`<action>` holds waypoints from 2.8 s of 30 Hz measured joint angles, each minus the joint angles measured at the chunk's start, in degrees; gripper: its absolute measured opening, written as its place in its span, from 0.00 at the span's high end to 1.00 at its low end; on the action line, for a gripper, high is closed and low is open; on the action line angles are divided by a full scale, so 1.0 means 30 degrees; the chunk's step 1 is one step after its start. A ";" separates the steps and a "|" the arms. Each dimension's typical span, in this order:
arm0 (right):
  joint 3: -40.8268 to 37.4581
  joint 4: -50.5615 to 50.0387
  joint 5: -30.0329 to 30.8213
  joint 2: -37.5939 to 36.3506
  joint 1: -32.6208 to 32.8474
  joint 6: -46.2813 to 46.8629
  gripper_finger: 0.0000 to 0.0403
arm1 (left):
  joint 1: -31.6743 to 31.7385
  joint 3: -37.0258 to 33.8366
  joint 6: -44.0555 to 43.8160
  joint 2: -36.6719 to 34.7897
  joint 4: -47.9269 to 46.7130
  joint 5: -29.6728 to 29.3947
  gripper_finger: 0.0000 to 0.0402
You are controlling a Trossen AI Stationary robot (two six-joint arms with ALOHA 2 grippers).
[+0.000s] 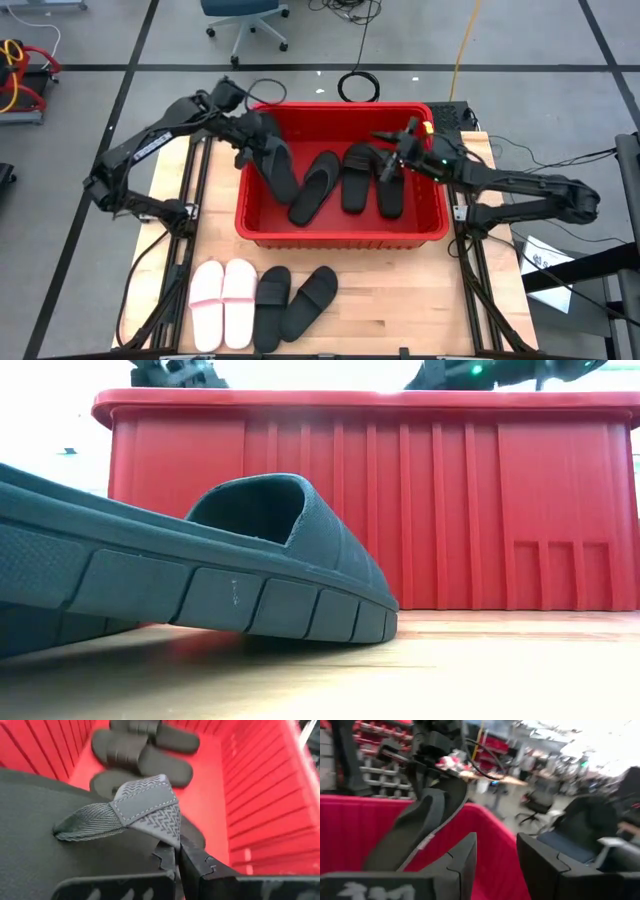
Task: Pick and place slides into bin
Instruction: Put the black slipper into the red bin
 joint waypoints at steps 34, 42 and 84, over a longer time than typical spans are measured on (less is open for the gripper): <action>-0.0007 -0.1793 -0.3473 0.1720 -0.2138 0.3334 0.68 | -0.0949 -0.0014 0.5395 0.6923 0.1299 -0.1707 1.00; -0.0007 -0.1800 -0.3451 0.1720 -0.2138 0.3334 0.68 | -0.1343 -0.0014 0.5818 0.6918 0.2433 -0.2355 1.00; -0.0022 -0.1800 -0.3414 0.1720 -0.2136 0.3334 0.68 | -0.3377 -0.1303 0.5605 0.6911 0.5183 -0.8773 0.81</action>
